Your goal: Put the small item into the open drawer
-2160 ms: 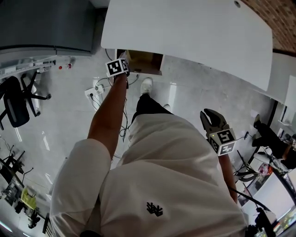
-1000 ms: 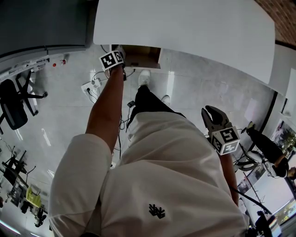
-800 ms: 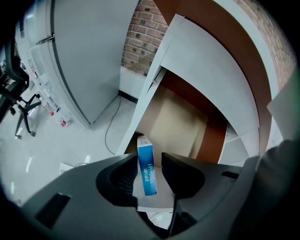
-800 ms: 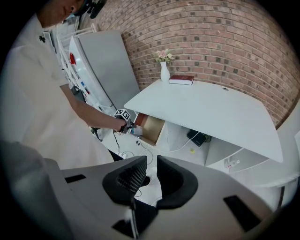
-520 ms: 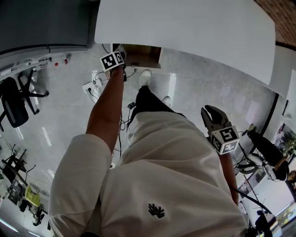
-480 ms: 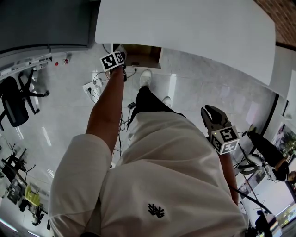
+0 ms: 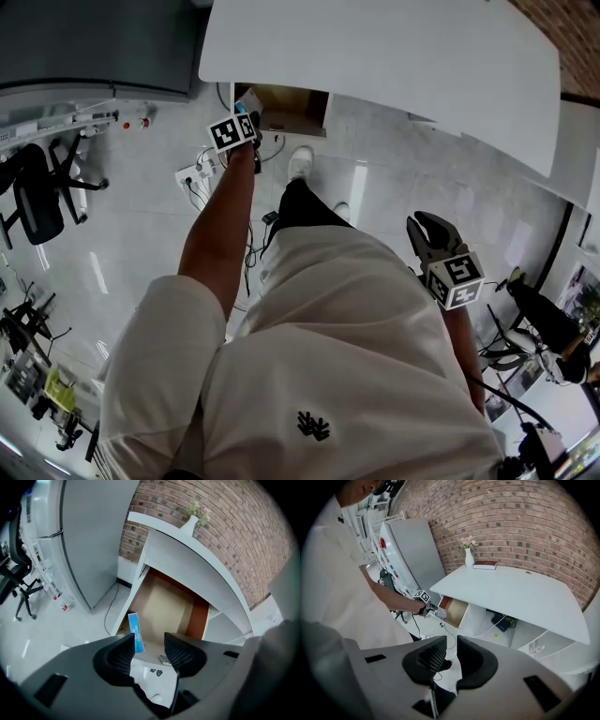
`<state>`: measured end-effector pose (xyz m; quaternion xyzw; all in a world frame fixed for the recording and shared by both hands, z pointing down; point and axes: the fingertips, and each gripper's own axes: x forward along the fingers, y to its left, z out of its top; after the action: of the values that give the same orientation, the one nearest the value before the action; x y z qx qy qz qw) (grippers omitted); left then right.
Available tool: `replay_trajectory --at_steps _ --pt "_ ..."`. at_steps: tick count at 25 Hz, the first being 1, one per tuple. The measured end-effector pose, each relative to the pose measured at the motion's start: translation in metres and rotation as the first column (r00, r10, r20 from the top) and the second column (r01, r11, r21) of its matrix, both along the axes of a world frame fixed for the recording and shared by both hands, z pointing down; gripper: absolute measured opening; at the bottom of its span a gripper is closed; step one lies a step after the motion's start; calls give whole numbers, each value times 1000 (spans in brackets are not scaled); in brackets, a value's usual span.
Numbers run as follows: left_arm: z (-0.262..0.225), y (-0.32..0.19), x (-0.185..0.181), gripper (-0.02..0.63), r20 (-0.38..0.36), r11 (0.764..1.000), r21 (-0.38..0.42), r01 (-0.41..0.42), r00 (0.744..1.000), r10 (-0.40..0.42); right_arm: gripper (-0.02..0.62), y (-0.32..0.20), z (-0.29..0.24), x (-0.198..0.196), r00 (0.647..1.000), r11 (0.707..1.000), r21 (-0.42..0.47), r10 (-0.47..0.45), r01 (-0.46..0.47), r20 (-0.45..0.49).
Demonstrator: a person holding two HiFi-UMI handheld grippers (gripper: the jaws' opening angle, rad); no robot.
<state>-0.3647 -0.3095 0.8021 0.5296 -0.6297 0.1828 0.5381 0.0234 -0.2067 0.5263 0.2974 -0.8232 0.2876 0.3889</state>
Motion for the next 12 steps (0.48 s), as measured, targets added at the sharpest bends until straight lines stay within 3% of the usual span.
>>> replay_trajectory --at_steps 12 --pt "-63 68 85 209 -14 995 99 -26 1000 28 83 40 -5 59 994 996 59 -67 62 84"
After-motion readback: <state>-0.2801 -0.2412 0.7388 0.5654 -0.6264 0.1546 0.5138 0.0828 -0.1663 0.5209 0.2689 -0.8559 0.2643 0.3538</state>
